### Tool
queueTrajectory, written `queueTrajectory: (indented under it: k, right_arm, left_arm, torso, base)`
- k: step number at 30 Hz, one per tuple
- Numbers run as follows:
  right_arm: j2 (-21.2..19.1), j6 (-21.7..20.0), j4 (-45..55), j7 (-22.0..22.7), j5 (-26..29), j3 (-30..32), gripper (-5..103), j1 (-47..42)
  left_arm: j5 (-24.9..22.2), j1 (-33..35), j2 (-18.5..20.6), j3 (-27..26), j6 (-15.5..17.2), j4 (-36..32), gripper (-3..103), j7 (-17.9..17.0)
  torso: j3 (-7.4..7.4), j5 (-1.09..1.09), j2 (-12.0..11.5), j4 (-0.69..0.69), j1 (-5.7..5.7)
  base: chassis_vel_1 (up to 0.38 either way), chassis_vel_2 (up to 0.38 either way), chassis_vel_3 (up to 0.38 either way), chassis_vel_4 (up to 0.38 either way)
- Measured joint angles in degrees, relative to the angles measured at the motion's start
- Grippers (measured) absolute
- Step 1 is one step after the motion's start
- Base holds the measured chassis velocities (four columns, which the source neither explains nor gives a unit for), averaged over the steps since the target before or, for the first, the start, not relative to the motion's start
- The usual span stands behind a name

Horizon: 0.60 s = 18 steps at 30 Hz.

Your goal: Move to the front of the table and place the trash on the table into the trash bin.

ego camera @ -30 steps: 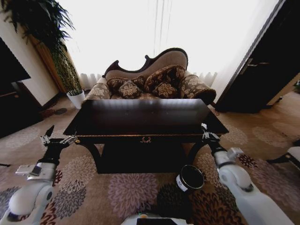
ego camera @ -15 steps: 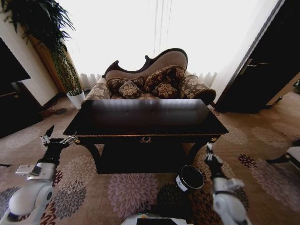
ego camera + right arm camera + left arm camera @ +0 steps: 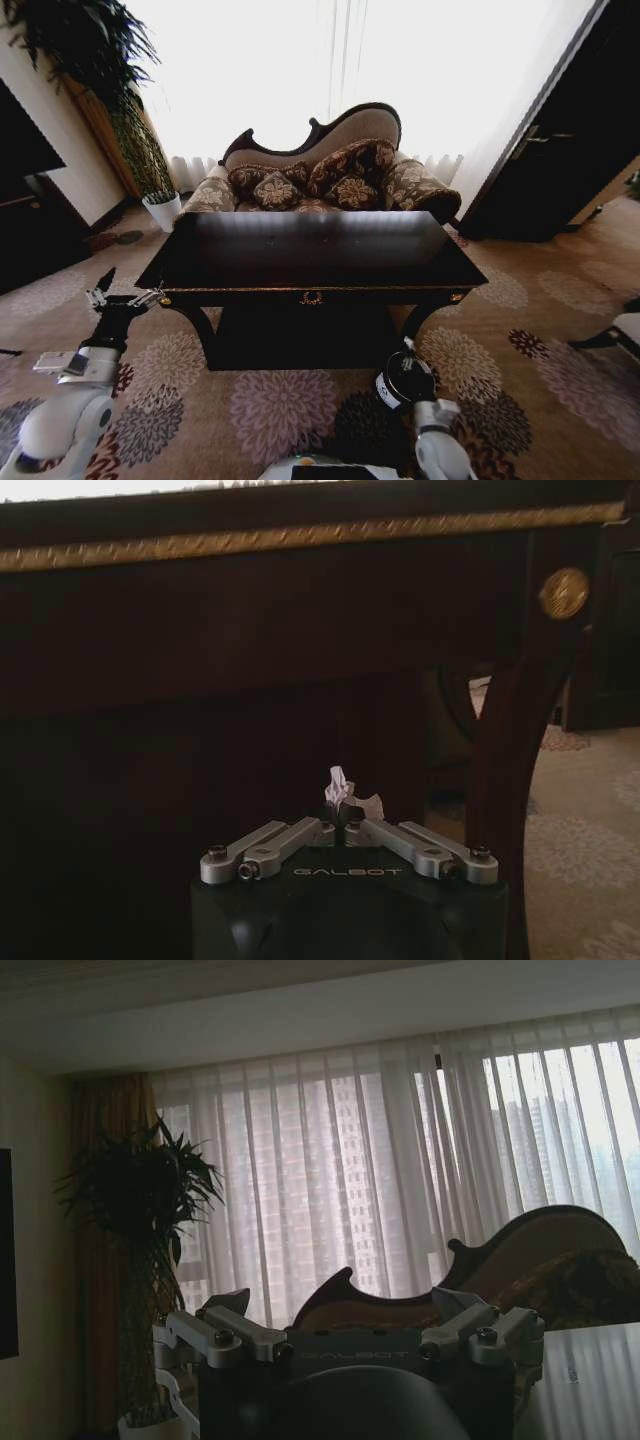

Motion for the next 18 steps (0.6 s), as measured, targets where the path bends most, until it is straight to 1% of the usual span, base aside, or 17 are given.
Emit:
queueTrajectory:
  k: [3, 5, 7, 11, 13, 16, 17, 18]
  right_arm:
    - [-0.66, 0.04, -6.26, 0.17, -2.07, -2.59, 0, 3.77]
    - [-0.83, -0.01, -7.12, 0.24, -2.11, -2.98, 0, 4.35]
    - [-1.79, -0.51, -11.36, 0.45, -2.05, -4.57, 0, 7.47]
    - [-2.64, -0.95, -15.34, 0.81, -1.5, -4.99, 0, 11.23]
    - [-2.72, -0.98, -15.75, 0.86, -1.47, -4.99, 0, 11.53]
    - [-3.98, -1.17, -21.85, 1.4, -1.11, -5.23, 0, 15.18]
    - [-3.98, -1.17, -21.85, 1.4, -1.11, -5.23, 0, 15.18]
    - [-4.34, -1.16, -23.99, 1.46, -1.0, -5.34, 0, 16.22]
  left_arm:
    - [0.0, 0.0, 0.0, 0.0, 0.0, 0.0, 100, 0.0]
    - [0.0, 0.0, 0.0, 0.0, 0.0, 0.01, 100, 0.0]
    - [0.0, 0.0, 0.0, 0.0, 0.0, 0.0, 100, 0.0]
    - [0.0, 0.0, 0.0, 0.0, 0.0, 0.0, 100, 0.0]
    - [0.0, 0.0, 0.0, 0.0, 0.0, 0.0, 100, 0.0]
    - [0.0, 0.0, 0.01, 0.0, 0.0, 0.0, 100, 0.0]
    - [0.0, 0.0, 0.01, 0.0, 0.0, 0.0, 100, 0.0]
    - [0.0, 0.0, 0.0, 0.0, 0.0, 0.01, 100, 0.0]
  torso:
    - [0.0, 0.0, 0.0, 0.0, 0.0]
    - [0.0, 0.0, 0.0, 0.01, 0.0]
    - [0.0, 0.01, 0.0, 0.0, 0.0]
    - [0.0, 0.0, 0.0, 0.01, 0.0]
    - [0.0, 0.0, -0.01, 0.01, 0.0]
    - [0.0, 0.0, 0.0, 0.01, 0.0]
    - [0.0, 0.0, 0.0, 0.01, 0.0]
    - [0.0, 0.01, 0.0, 0.0, 0.0]
  base:
    - [0.0, 0.0, 0.0, 0.0]
    - [0.0, 0.0, 0.0, 0.0]
    - [0.0, 0.0, 0.0, 0.0]
    - [0.0, 0.0, 0.0, 0.0]
    - [0.0, 0.0, 0.0, 0.0]
    - [0.0, 0.0, 0.0, 0.0]
    - [0.0, 0.0, 0.0, 0.0]
    - [0.0, 0.0, 0.0, 0.0]
